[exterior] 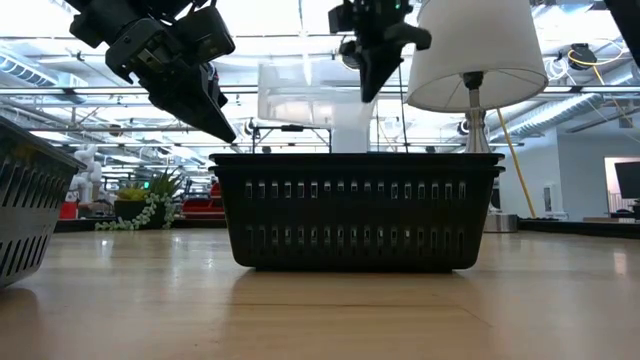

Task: Stack baskets by color
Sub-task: Stack the right transparent bin on top of the left transparent bins

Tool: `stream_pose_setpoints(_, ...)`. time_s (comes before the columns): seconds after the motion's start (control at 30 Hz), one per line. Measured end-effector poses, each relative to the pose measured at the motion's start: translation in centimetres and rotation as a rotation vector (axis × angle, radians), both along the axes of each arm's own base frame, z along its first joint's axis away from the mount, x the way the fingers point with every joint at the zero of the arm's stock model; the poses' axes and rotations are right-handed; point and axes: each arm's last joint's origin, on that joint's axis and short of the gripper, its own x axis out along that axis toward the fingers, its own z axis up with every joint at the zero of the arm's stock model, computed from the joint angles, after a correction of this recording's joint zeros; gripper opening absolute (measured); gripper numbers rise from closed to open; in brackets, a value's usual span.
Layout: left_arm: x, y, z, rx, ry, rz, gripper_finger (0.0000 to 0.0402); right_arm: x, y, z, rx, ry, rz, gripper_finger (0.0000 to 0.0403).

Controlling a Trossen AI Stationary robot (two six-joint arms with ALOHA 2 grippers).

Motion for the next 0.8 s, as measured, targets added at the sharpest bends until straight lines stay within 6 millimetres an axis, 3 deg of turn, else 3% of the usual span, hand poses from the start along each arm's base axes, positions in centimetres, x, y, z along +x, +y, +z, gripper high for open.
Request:
stream_pose_setpoints(0.3,0.0,0.0,0.0,0.004,0.0,-0.004,0.0019,0.6,-2.9,-2.3,0.082,0.015,-0.098,0.0002)
stream_pose_setpoints(0.8,0.0,0.0,0.0,0.006,0.0,-0.006,0.0019,0.8,-2.9,-5.2,0.127,0.065,-0.115,0.0005)
